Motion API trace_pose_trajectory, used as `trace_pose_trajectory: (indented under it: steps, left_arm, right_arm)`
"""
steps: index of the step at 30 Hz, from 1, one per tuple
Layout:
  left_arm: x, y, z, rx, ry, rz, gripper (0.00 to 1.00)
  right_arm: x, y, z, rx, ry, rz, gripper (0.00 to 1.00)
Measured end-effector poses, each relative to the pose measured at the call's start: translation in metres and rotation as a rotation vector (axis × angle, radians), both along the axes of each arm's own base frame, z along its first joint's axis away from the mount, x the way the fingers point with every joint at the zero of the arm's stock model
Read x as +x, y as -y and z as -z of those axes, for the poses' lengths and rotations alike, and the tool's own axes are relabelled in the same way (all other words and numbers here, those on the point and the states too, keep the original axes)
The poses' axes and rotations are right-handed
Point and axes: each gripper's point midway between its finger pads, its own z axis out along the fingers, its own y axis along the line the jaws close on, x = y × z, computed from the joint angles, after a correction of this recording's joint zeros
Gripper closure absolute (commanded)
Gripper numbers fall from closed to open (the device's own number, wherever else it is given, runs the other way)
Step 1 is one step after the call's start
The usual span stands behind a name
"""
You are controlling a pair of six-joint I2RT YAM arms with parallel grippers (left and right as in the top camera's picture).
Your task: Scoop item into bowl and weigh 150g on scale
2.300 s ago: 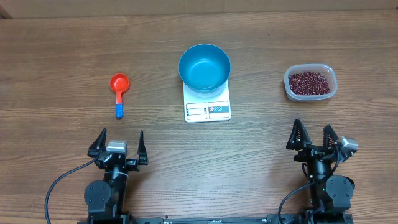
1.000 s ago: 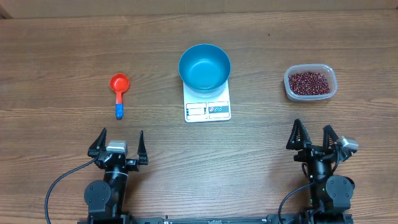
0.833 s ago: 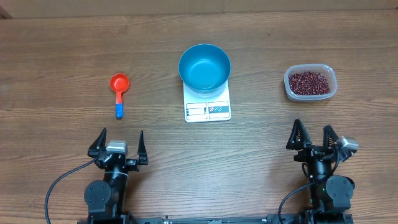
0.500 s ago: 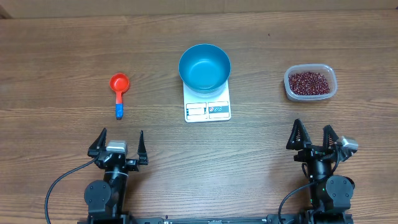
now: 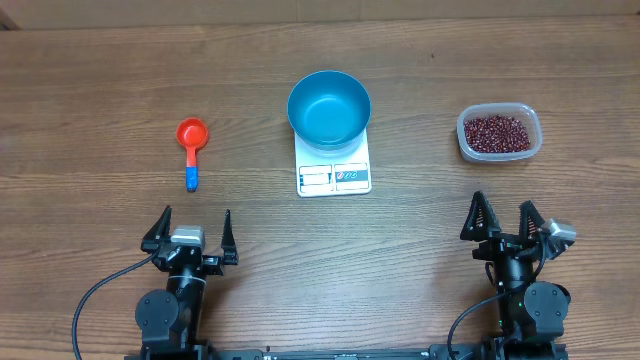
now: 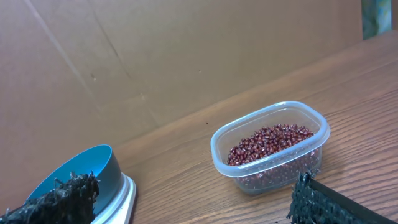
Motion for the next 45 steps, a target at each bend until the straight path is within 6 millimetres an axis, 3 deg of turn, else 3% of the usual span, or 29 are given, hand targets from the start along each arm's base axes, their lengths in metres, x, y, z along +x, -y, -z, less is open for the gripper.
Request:
trace_pose_trajectory:
  steps: [45]
  left_arm:
    - [0.0005, -0.0039, -0.0034, 0.003, 0.015, -0.023, 0.0]
  right_arm:
    - [0.0, 0.0, -0.0001, 0.0, 0.0, 0.0, 0.0]
